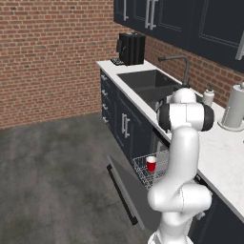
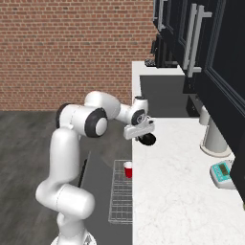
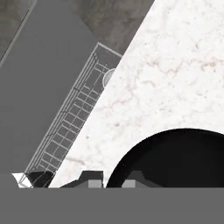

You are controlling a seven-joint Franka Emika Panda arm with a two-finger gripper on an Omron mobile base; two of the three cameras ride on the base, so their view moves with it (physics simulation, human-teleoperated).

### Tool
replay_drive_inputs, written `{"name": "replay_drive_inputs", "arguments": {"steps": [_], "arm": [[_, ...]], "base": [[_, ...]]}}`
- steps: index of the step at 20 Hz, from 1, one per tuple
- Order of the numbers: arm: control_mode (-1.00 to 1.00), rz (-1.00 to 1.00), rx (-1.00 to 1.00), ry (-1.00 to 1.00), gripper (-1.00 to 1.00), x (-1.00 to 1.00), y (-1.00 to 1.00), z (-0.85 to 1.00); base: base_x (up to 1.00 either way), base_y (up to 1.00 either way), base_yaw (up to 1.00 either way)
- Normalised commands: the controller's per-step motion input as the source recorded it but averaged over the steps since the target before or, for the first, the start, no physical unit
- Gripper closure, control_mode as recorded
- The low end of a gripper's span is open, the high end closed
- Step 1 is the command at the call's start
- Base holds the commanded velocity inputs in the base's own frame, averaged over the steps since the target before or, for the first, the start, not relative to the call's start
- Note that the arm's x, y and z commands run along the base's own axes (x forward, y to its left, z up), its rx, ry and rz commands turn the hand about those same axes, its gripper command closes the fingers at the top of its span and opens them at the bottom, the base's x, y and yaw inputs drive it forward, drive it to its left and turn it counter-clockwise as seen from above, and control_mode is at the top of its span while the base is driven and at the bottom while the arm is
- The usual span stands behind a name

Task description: Pick up the cup and bowl from the counter, place them in the dishwasher, and close the dishwasher door.

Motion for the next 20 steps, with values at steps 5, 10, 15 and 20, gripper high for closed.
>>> {"name": "replay_drive_inputs", "arguments": {"steps": [5, 10, 15, 20], "arm": [[-1.0, -0.02, 0.0, -0.03, 1.0, -0.96, 0.56, 0.41], [-1.0, -0.04, 0.0, 0.03, 1.0, -0.8, 0.58, 0.31], [-1.0, -0.07, 0.0, 0.13, 1.0, -0.6, 0.58, 0.06], [-1.0, -0.04, 0.01, 0.25, 1.0, -0.21, 0.26, -0.13]], "base": [[0.0, 0.0, 0.0], [0.0, 0.0, 0.0], [0.0, 0.0, 0.0], [0.0, 0.0, 0.0]]}}
